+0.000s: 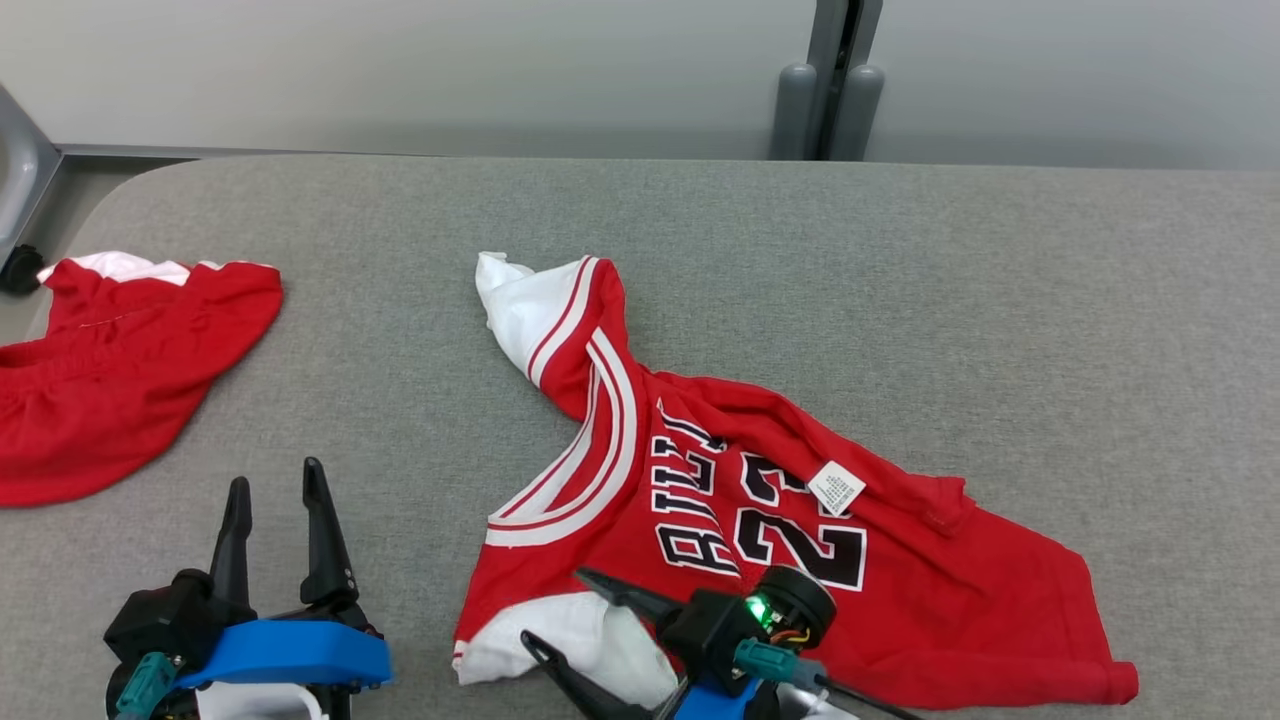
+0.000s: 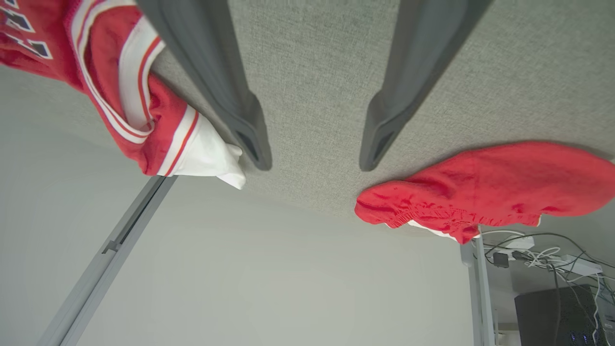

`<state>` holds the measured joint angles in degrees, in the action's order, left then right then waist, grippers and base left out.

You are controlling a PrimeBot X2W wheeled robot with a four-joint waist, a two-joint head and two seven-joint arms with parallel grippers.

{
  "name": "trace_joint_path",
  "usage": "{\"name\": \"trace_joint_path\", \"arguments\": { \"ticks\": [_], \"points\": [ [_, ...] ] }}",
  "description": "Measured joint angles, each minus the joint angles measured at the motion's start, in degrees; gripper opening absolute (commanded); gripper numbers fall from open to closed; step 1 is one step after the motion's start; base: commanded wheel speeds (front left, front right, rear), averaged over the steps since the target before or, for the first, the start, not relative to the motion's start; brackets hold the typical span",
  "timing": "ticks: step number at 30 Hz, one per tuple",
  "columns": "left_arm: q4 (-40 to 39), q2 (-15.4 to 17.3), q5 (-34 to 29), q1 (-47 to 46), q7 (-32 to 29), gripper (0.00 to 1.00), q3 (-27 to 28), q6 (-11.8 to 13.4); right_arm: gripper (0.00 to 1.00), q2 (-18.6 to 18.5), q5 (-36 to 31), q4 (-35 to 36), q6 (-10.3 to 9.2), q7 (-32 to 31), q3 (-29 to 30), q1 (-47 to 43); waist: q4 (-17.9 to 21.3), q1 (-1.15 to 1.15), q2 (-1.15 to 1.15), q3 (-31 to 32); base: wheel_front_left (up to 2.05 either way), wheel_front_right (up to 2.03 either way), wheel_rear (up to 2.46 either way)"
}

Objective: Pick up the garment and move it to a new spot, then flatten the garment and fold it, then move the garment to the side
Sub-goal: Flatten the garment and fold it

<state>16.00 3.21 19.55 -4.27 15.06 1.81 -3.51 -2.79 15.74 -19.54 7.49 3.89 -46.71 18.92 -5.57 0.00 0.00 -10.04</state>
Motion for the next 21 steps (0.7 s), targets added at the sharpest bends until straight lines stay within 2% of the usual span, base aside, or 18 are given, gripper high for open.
{"name": "trace_joint_path", "arguments": {
  "ticks": [4, 8, 12, 16, 21],
  "points": [
    [0.4, 0.0, -0.4, 0.2, 0.0, 1.0, -0.5, -0.1, 1.0, 0.0, 0.1, 0.8, 0.0, 1.6, 2.3, 0.0, 0.9, 0.0, 0.0, 0.6, 0.0, 0.0, 0.0],
    [0.5, -0.1, -0.6, 0.5, 0.0, 1.0, -0.8, -0.3, 1.0, 0.0, -1.3, 2.5, 0.0, 2.5, 8.1, -0.6, 2.1, 0.0, 0.0, 1.4, 0.0, 0.0, 0.0],
    [0.4, -0.1, -0.9, 0.9, 0.0, 1.0, -1.2, -0.4, 1.0, 0.0, -5.8, 2.9, 0.0, 1.3, 16.5, -1.9, 3.2, 0.0, 0.0, 2.1, 0.0, 0.0, 0.0],
    [0.4, -0.2, -0.9, 1.1, 0.0, 1.0, -2.1, -0.4, 1.0, -0.1, -14.0, 1.7, 0.0, -0.9, 24.4, -2.3, 3.9, 0.0, 0.0, 2.4, 0.0, 0.0, 0.0],
    [0.4, -0.2, -1.0, 1.1, 0.0, 1.0, -2.8, -0.5, 1.0, -1.8, -18.2, -0.9, 0.0, -3.4, 30.2, -3.5, 4.0, 0.0, 0.0, 2.0, 0.0, 0.0, 0.0]
  ]
}}
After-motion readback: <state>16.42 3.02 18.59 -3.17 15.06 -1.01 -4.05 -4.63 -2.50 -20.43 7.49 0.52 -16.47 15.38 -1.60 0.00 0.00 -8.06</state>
